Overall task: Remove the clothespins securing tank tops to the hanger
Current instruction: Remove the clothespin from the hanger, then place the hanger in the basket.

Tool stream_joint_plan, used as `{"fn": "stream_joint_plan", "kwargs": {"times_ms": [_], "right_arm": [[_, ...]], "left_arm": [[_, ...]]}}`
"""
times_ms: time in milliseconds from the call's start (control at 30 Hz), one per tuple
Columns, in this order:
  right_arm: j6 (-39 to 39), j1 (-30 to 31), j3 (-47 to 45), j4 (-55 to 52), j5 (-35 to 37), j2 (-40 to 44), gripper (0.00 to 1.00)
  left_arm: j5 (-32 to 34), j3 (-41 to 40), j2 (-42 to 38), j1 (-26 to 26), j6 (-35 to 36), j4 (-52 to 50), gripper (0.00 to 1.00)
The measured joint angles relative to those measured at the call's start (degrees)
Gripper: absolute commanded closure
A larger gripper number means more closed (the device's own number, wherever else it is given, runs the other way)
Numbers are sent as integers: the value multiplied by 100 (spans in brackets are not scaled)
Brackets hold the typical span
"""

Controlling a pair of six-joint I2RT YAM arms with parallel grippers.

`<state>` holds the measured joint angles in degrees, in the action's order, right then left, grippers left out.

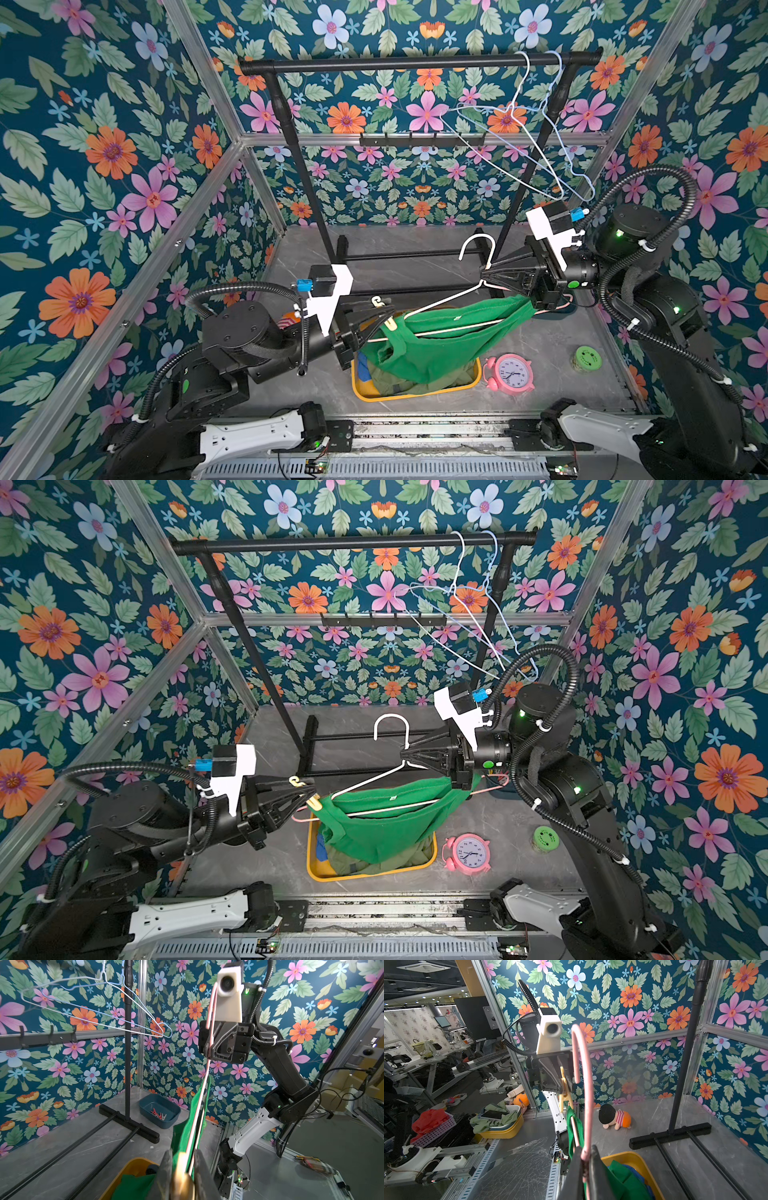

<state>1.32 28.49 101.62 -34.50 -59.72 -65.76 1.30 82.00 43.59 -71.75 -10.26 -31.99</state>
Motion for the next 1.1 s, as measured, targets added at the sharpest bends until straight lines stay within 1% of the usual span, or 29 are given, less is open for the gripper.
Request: {"fn": "stream_joint_plan", "kwargs": {"times_ms": [167, 367, 700, 833, 1033, 1100], "right_arm": [[15, 0, -72, 66, -44, -101, 100], [391, 0, -597, 573, -221, -396, 100], [1633, 26, -1641, 2463, -614, -1025, 100], [1950, 227, -1860, 2994, -671, -1381, 100], [1926, 656, -2149, 3086, -577, -1888, 100], [1930, 702, -2332, 3147, -540, -2013, 100]], "left_arm": [[256, 22, -149, 0, 17, 66, 100], [393, 269, -227, 0, 85, 192, 100], [365, 605, 160, 0, 295, 184, 100], [321, 691, 323, 0, 319, 153, 100], [234, 717, 426, 0, 321, 151, 100], [201, 717, 435, 0, 321, 155, 100]]}}
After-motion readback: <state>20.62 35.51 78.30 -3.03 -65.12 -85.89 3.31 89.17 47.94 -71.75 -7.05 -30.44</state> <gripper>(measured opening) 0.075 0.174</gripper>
